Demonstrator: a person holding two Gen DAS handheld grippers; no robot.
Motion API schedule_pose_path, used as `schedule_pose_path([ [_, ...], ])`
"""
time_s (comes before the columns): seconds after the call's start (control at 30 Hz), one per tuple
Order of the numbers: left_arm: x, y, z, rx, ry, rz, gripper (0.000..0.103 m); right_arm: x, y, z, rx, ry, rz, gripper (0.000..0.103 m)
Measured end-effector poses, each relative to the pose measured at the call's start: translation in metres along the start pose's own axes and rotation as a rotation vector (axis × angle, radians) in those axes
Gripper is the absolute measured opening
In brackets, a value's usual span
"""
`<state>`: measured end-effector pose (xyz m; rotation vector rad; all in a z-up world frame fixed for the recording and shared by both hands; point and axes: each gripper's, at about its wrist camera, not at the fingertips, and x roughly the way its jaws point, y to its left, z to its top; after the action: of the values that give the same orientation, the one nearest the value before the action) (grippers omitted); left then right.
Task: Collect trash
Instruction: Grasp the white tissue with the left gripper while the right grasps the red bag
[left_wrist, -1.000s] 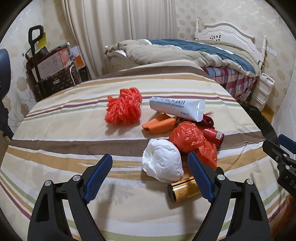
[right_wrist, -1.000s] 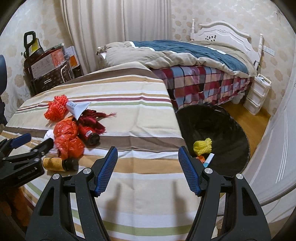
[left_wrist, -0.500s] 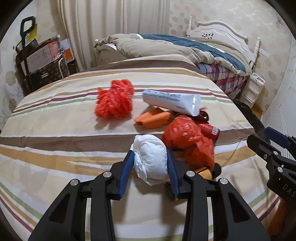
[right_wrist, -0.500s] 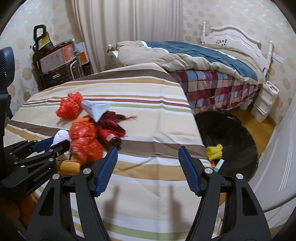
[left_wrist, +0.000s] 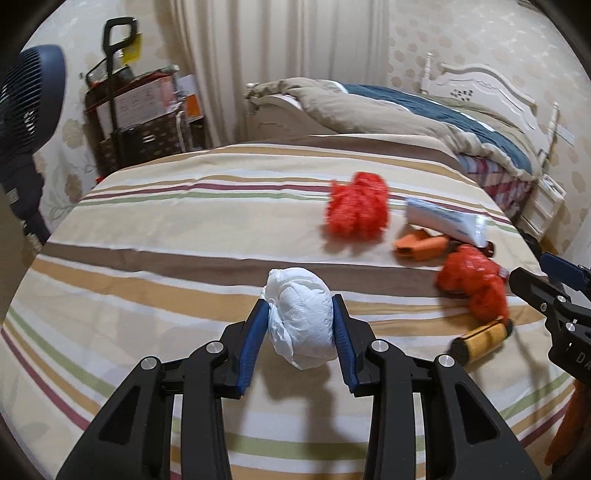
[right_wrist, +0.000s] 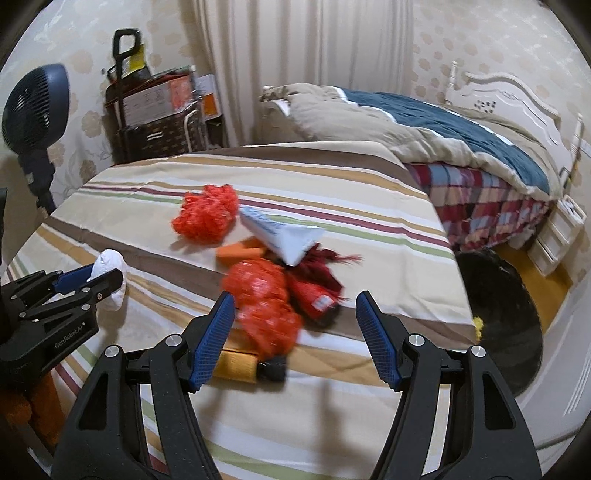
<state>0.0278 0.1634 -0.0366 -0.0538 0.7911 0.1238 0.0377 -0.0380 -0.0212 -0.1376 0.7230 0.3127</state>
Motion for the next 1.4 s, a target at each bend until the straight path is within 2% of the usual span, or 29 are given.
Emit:
schedule_pose_path([
  [0.27, -0.001, 0.017, -0.004, -0.023, -0.006, 0.018, 0.037, 0.033, 0.022, -0.001, -0.050, 0.070, -0.012, 0.064],
  [0.37, 0.000, 0.019, -0.005, -0.027, -0.005, 0.012, 0.037, 0.044, 0.025, -0.003, -0.059, 0.100, -0.019, 0.045],
  [0.47, 0.001, 0.020, -0.007, -0.032, -0.005, 0.006, 0.037, 0.047, 0.028, -0.005, -0.071, 0.104, -0.033, 0.038],
  [0.93, -0.014, 0.011, -0.005, -0.047, -0.050, -0.022, 0.037, 0.004, 0.018, 0.003, -0.042, -0.007, -0.026, 0.037],
  [1.4, -0.043, -0.047, -0.003, 0.030, -0.119, -0.121, 0.037, -0.037, -0.047, -0.017, 0.088, -0.049, -0.126, 0.037],
])
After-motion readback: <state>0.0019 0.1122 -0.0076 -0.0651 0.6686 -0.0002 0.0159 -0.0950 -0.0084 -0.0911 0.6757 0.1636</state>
